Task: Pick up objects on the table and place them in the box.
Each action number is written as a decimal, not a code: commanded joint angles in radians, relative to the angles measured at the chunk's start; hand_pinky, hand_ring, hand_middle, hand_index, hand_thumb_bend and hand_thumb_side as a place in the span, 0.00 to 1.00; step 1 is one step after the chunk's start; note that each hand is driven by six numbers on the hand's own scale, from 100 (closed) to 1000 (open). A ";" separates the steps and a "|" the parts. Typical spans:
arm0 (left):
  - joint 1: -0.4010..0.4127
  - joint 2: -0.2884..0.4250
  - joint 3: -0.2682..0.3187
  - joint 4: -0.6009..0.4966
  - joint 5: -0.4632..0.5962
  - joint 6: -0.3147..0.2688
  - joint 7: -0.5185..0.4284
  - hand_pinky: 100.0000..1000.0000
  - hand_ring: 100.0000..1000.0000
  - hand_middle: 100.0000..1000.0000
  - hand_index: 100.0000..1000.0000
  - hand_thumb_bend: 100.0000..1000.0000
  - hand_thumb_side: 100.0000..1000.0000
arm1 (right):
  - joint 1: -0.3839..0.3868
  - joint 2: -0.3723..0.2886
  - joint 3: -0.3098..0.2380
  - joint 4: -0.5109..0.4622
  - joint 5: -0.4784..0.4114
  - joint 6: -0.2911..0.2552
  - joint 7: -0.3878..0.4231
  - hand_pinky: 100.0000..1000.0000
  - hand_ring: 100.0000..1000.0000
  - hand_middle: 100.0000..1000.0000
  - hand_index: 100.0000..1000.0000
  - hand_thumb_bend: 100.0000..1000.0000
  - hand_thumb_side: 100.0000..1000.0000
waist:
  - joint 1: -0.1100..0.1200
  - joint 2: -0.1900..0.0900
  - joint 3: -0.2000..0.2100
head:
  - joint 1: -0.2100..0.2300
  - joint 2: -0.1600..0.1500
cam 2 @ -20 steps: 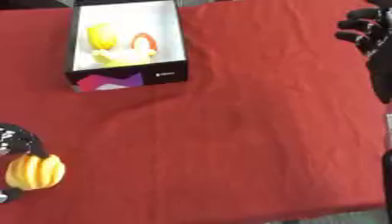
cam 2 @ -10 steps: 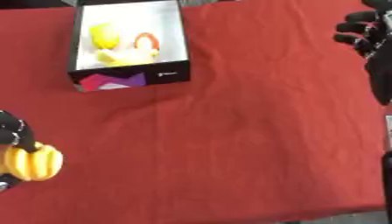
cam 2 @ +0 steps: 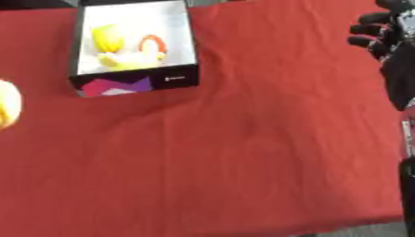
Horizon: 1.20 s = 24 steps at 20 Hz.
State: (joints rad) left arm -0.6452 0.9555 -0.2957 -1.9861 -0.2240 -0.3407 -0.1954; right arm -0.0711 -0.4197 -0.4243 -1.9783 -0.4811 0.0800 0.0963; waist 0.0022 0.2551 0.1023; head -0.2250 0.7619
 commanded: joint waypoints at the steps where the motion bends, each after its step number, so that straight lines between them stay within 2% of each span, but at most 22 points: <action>1: -0.089 0.024 0.035 0.016 0.073 0.024 0.004 0.67 0.51 0.44 0.52 0.17 0.00 | -0.025 -0.043 0.007 -0.022 -0.022 -0.002 0.009 0.70 0.65 0.57 0.79 0.00 0.56 | 0.018 -0.030 -0.017 | 0.023 -0.016; 4: -0.204 -0.036 0.028 0.150 0.085 -0.007 -0.031 0.67 0.50 0.43 0.51 0.16 0.00 | -0.062 -0.060 0.027 -0.022 -0.048 0.001 0.026 0.70 0.65 0.57 0.79 0.00 0.56 | 0.032 -0.013 -0.068 | 0.061 -0.038; 6: -0.275 -0.095 0.030 0.283 0.043 -0.039 -0.056 0.66 0.50 0.43 0.50 0.18 0.00 | -0.095 -0.071 0.047 -0.022 -0.068 0.002 0.046 0.70 0.66 0.57 0.79 0.00 0.56 | 0.041 0.003 -0.116 | 0.102 -0.054; 11: -0.394 -0.240 0.072 0.646 -0.192 -0.155 -0.046 0.66 0.50 0.43 0.50 0.20 0.00 | -0.152 -0.079 0.081 -0.022 -0.099 -0.005 0.090 0.70 0.66 0.57 0.79 0.00 0.55 | 0.050 0.037 -0.209 | 0.186 -0.089; 13: -0.422 -0.283 0.084 0.754 -0.279 -0.208 -0.027 0.66 0.51 0.44 0.51 0.25 0.00 | -0.163 -0.077 0.088 -0.022 -0.101 -0.005 0.100 0.70 0.66 0.58 0.79 0.00 0.55 | 0.052 0.048 -0.229 | 0.203 -0.096; 16: -0.447 -0.335 0.094 0.864 -0.419 -0.284 0.013 0.67 0.52 0.45 0.52 0.25 0.00 | -0.175 -0.070 0.095 -0.022 -0.097 0.001 0.112 0.70 0.65 0.58 0.79 0.00 0.56 | 0.054 0.060 -0.248 | 0.219 -0.108; 20: -0.453 -0.384 0.092 0.961 -0.561 -0.338 0.045 0.70 0.56 0.49 0.58 0.25 0.00 | -0.184 -0.064 0.102 -0.022 -0.093 0.006 0.124 0.70 0.65 0.58 0.79 0.00 0.55 | 0.057 0.067 -0.262 | 0.228 -0.115; 21: -0.450 -0.390 0.091 0.974 -0.586 -0.353 0.043 0.73 0.60 0.54 0.64 0.26 0.02 | -0.183 -0.064 0.103 -0.022 -0.092 0.006 0.126 0.70 0.65 0.58 0.79 0.00 0.55 | 0.058 0.067 -0.263 | 0.229 -0.116; 22: -0.448 -0.393 0.092 0.982 -0.605 -0.362 0.046 0.81 0.72 0.66 0.77 0.26 0.03 | -0.181 -0.065 0.103 -0.022 -0.090 0.006 0.127 0.70 0.65 0.58 0.79 0.00 0.55 | 0.058 0.066 -0.263 | 0.228 -0.116; 23: -0.446 -0.394 0.094 0.984 -0.616 -0.366 0.050 0.86 0.78 0.73 0.85 0.23 0.11 | -0.178 -0.065 0.103 -0.022 -0.087 0.005 0.128 0.70 0.65 0.58 0.79 0.00 0.55 | 0.059 0.065 -0.262 | 0.226 -0.113; 24: -0.444 -0.393 0.098 0.981 -0.617 -0.368 0.057 0.88 0.79 0.74 0.86 0.23 0.39 | -0.174 -0.066 0.102 -0.022 -0.085 0.004 0.127 0.70 0.65 0.58 0.79 0.00 0.55 | 0.060 0.062 -0.261 | 0.224 -0.108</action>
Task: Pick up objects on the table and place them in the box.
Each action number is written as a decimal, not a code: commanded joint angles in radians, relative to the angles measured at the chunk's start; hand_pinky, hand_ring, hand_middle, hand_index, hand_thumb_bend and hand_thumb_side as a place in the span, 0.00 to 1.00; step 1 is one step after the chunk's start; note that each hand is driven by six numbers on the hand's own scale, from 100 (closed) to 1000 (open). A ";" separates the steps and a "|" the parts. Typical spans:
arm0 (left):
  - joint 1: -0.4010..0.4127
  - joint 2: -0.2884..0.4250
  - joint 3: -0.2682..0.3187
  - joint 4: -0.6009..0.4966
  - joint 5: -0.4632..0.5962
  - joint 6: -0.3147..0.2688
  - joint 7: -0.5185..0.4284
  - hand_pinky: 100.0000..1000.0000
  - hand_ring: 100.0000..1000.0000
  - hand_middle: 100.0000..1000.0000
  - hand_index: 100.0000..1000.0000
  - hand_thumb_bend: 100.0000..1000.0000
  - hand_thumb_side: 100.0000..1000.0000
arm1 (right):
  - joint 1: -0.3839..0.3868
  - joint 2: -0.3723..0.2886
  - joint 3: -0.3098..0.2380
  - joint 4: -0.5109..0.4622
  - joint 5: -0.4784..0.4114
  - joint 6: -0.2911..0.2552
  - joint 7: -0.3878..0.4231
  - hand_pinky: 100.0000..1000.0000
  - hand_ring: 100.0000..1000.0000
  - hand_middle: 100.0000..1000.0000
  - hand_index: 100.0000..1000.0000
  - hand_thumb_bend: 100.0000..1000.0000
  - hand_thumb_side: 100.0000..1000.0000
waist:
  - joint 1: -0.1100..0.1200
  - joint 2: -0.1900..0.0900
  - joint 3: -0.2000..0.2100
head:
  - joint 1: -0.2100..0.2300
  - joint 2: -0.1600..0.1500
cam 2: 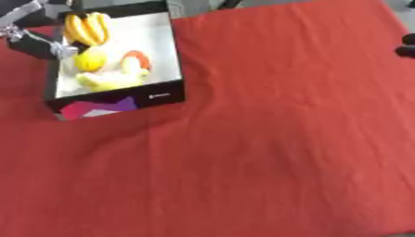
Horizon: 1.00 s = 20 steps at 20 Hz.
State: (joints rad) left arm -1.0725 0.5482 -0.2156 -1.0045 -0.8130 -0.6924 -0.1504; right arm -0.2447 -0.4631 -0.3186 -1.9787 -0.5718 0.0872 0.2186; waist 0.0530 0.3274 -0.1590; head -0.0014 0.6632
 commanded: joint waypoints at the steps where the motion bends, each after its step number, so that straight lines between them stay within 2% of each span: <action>1: -0.015 0.014 0.023 -0.007 -0.014 -0.017 0.019 0.89 0.79 0.74 0.88 0.22 0.66 | 0.004 -0.024 -0.004 -0.021 0.008 -0.004 0.004 0.70 0.65 0.58 0.79 0.00 0.55 | 0.011 -0.013 0.002 | -0.002 -0.004; 2: -0.012 0.016 0.025 -0.014 0.010 -0.021 0.015 0.89 0.79 0.74 0.88 0.19 0.80 | 0.007 -0.026 -0.005 -0.021 0.009 -0.004 0.004 0.70 0.65 0.58 0.79 0.00 0.55 | 0.013 -0.016 0.004 | -0.004 0.001; 3: -0.009 0.020 0.030 -0.022 0.050 -0.023 0.004 0.89 0.77 0.74 0.90 0.10 1.00 | 0.012 -0.028 -0.005 -0.021 0.011 -0.005 0.004 0.70 0.65 0.58 0.79 0.00 0.55 | 0.014 -0.020 0.008 | -0.009 0.006; 4: -0.006 0.029 0.035 -0.038 0.111 -0.021 -0.014 0.90 0.77 0.75 0.91 0.18 1.00 | 0.017 -0.031 -0.006 -0.021 0.012 -0.005 0.003 0.70 0.65 0.58 0.79 0.00 0.55 | 0.016 -0.025 0.012 | -0.015 0.012; 8: 0.010 0.098 0.060 -0.200 0.400 0.043 -0.081 0.91 0.78 0.79 0.94 0.17 1.00 | 0.041 -0.049 -0.014 -0.021 0.013 -0.017 -0.007 0.70 0.65 0.58 0.79 0.00 0.55 | 0.020 -0.042 0.035 | -0.043 0.029; 10: 0.031 0.141 0.075 -0.305 0.551 0.088 -0.114 0.90 0.77 0.80 0.92 0.06 0.91 | 0.055 -0.057 -0.017 -0.021 0.010 -0.027 -0.011 0.70 0.66 0.58 0.79 0.00 0.55 | 0.018 -0.050 0.048 | -0.057 0.037; 11: 0.045 0.164 0.087 -0.358 0.631 0.123 -0.127 0.88 0.74 0.76 0.89 0.00 0.78 | 0.060 -0.060 -0.019 -0.021 0.008 -0.031 -0.013 0.70 0.66 0.58 0.79 0.00 0.55 | 0.017 -0.053 0.054 | -0.062 0.039; 12: 0.065 0.191 0.104 -0.420 0.718 0.168 -0.133 0.87 0.73 0.74 0.87 0.00 0.71 | 0.065 -0.062 -0.020 -0.021 0.005 -0.034 -0.015 0.70 0.66 0.58 0.79 0.00 0.55 | 0.016 -0.057 0.060 | -0.068 0.041; 13: 0.090 0.219 0.123 -0.490 0.805 0.219 -0.131 0.84 0.69 0.70 0.82 0.00 0.59 | 0.069 -0.064 -0.022 -0.021 0.003 -0.037 -0.018 0.70 0.66 0.58 0.79 0.00 0.55 | 0.014 -0.060 0.067 | -0.074 0.043; 15: 0.158 0.273 0.167 -0.647 0.969 0.307 -0.099 0.81 0.63 0.63 0.77 0.00 0.52 | 0.073 -0.067 -0.025 -0.021 -0.001 -0.041 -0.023 0.70 0.66 0.58 0.79 0.00 0.55 | 0.012 -0.064 0.079 | -0.086 0.044; 16: 0.204 0.298 0.191 -0.727 1.040 0.338 -0.070 0.80 0.63 0.62 0.76 0.00 0.52 | 0.074 -0.068 -0.027 -0.021 -0.003 -0.042 -0.026 0.70 0.66 0.58 0.79 0.00 0.55 | 0.012 -0.065 0.085 | -0.093 0.044; 17: 0.261 0.319 0.217 -0.806 1.104 0.362 -0.034 0.79 0.61 0.61 0.75 0.00 0.63 | 0.076 -0.068 -0.029 -0.021 -0.004 -0.042 -0.028 0.70 0.66 0.58 0.79 0.00 0.53 | 0.010 -0.065 0.093 | -0.101 0.043; 18: 0.326 0.336 0.242 -0.882 1.163 0.380 0.010 0.79 0.61 0.61 0.75 0.00 0.52 | 0.077 -0.067 -0.031 -0.021 -0.004 -0.043 -0.030 0.70 0.66 0.58 0.79 0.00 0.55 | 0.009 -0.065 0.099 | -0.110 0.043; 19: 0.389 0.348 0.265 -0.939 1.210 0.390 0.051 0.79 0.61 0.61 0.76 0.00 0.52 | 0.079 -0.066 -0.033 -0.021 -0.004 -0.044 -0.032 0.70 0.66 0.58 0.79 0.00 0.55 | 0.007 -0.065 0.105 | -0.118 0.043; 20: 0.464 0.351 0.291 -0.968 1.255 0.376 0.094 0.79 0.62 0.61 0.77 0.00 0.53 | 0.082 -0.064 -0.036 -0.021 -0.003 -0.047 -0.035 0.70 0.66 0.58 0.79 0.00 0.54 | 0.003 -0.065 0.112 | -0.128 0.045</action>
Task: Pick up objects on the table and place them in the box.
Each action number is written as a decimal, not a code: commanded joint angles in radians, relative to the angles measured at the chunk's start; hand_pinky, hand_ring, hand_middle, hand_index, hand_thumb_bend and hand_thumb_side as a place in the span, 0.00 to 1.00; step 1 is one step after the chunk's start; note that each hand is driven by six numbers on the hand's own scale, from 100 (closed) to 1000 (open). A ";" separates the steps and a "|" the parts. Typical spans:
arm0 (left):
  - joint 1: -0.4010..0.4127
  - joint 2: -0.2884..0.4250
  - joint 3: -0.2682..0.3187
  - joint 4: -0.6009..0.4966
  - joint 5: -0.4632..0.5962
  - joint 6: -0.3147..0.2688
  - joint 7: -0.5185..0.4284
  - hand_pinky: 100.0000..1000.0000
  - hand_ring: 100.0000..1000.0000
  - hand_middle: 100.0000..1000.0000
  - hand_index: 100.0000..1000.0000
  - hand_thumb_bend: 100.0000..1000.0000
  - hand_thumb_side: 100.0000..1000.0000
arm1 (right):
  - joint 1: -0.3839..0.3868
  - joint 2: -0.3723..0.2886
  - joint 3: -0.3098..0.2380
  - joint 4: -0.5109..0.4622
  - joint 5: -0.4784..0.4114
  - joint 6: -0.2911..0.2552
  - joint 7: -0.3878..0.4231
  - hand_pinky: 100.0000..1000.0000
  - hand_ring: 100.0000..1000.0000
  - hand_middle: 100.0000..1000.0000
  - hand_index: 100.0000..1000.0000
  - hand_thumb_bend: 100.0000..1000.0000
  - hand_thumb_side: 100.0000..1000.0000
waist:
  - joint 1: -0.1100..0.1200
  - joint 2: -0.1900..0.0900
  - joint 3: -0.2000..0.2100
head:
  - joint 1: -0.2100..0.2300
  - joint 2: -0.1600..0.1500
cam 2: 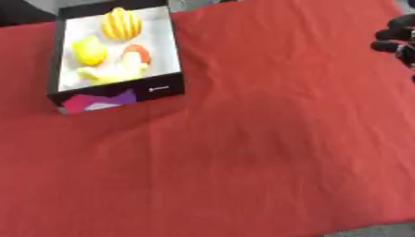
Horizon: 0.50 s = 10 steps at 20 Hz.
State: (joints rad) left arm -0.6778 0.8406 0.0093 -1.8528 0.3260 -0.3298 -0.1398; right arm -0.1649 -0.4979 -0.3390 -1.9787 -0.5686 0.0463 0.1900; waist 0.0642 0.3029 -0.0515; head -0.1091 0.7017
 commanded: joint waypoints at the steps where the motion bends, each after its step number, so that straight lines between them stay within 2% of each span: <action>1: 0.142 0.054 0.090 -0.134 0.152 -0.014 0.119 0.79 0.64 0.63 0.78 0.00 0.55 | 0.005 -0.027 -0.019 -0.021 -0.006 -0.010 -0.011 0.70 0.66 0.58 0.79 0.00 0.54 | -0.012 -0.040 0.010 | -0.029 0.010; 5: 0.385 -0.021 0.160 -0.146 0.215 -0.111 0.187 0.80 0.68 0.68 0.81 0.00 0.61 | 0.023 -0.014 -0.029 -0.021 0.001 -0.030 -0.024 0.70 0.66 0.58 0.79 0.00 0.54 | -0.040 -0.044 0.030 | -0.058 0.024; 7: 0.477 -0.082 0.181 -0.147 0.219 -0.101 0.203 0.81 0.67 0.70 0.83 0.02 0.64 | 0.036 -0.006 -0.034 -0.021 0.004 -0.042 -0.032 0.70 0.66 0.58 0.79 0.00 0.53 | -0.054 -0.050 0.041 | -0.070 0.033; 10: 0.583 -0.176 0.198 -0.147 0.206 -0.025 0.207 0.81 0.67 0.70 0.84 0.05 0.65 | 0.052 0.005 -0.038 -0.021 0.011 -0.051 -0.041 0.70 0.66 0.58 0.79 0.00 0.53 | -0.072 -0.060 0.055 | -0.082 0.044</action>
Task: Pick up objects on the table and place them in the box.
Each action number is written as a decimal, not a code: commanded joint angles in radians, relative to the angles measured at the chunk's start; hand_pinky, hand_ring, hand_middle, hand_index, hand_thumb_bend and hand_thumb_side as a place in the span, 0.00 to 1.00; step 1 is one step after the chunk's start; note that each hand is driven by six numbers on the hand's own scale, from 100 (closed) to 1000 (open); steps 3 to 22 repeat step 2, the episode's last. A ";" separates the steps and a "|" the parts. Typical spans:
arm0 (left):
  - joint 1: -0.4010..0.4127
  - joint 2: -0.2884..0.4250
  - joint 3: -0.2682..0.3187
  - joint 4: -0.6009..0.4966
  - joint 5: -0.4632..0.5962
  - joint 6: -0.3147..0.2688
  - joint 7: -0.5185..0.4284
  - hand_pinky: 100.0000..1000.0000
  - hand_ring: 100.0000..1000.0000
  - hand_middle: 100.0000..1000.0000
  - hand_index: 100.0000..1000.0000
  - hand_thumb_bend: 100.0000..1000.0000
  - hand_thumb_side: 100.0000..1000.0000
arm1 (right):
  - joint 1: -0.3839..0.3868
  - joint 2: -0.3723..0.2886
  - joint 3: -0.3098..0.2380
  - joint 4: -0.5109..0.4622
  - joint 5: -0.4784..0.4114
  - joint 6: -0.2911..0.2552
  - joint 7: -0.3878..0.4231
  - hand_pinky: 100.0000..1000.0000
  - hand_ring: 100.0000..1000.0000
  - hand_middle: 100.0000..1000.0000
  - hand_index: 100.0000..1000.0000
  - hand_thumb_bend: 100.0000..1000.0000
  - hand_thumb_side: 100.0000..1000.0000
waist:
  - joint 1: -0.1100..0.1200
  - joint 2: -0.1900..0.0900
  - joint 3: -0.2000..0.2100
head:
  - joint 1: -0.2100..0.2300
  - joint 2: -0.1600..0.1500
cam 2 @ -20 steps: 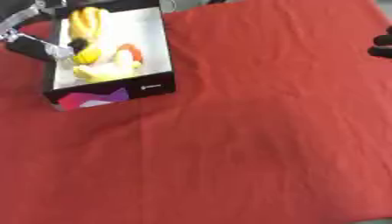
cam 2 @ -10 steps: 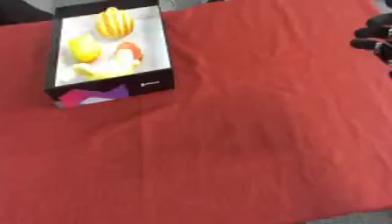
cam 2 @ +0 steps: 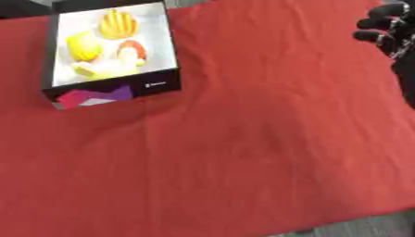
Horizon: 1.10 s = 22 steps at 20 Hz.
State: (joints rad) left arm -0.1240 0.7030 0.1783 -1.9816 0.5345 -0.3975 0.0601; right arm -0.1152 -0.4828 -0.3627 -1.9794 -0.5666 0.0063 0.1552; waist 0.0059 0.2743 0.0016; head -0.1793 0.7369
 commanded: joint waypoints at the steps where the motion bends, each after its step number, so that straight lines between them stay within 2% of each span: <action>1: 0.050 -0.061 0.033 -0.018 -0.009 0.071 0.002 0.82 0.66 0.70 0.85 0.06 0.66 | 0.007 -0.007 -0.016 -0.021 0.011 -0.014 -0.009 0.71 0.66 0.58 0.79 0.00 0.53 | -0.017 -0.033 0.005 | -0.015 0.012; 2: 0.072 -0.084 0.034 -0.018 -0.016 0.102 -0.005 0.82 0.66 0.70 0.85 0.06 0.68 | 0.011 -0.004 -0.018 -0.021 0.014 -0.017 -0.012 0.71 0.66 0.58 0.79 0.00 0.53 | -0.022 -0.035 0.009 | -0.018 0.014; 22: 0.072 -0.084 0.034 -0.018 -0.016 0.102 -0.005 0.82 0.66 0.70 0.85 0.06 0.68 | 0.011 -0.004 -0.018 -0.021 0.014 -0.017 -0.012 0.71 0.66 0.58 0.79 0.00 0.53 | -0.022 -0.035 0.009 | -0.018 0.014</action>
